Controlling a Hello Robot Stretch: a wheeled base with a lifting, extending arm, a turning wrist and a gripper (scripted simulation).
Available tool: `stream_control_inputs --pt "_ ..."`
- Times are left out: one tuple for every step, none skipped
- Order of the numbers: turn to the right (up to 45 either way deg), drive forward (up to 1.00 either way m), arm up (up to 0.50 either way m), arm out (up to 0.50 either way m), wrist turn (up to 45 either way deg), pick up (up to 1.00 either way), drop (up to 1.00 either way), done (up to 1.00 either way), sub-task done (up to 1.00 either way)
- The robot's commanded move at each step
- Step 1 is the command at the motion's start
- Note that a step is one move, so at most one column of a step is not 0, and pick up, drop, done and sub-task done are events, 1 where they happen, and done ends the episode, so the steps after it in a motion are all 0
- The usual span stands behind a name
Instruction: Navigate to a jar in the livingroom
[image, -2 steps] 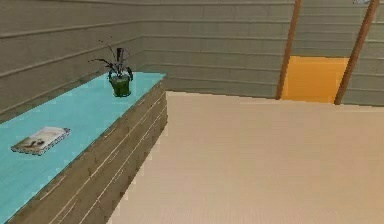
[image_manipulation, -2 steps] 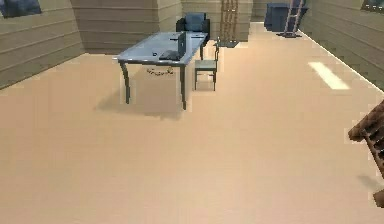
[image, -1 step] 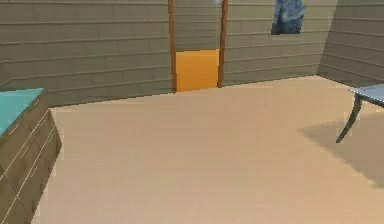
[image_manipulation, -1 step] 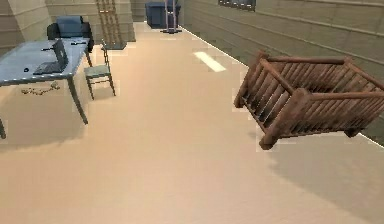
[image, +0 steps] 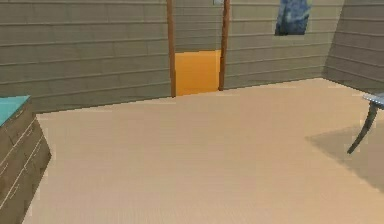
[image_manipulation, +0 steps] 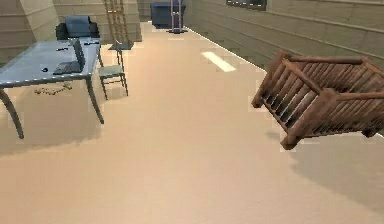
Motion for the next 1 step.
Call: stream_control_inputs --pt "0.0 1.0 0.0 0.0 0.0 0.0 0.0 0.0 0.0"
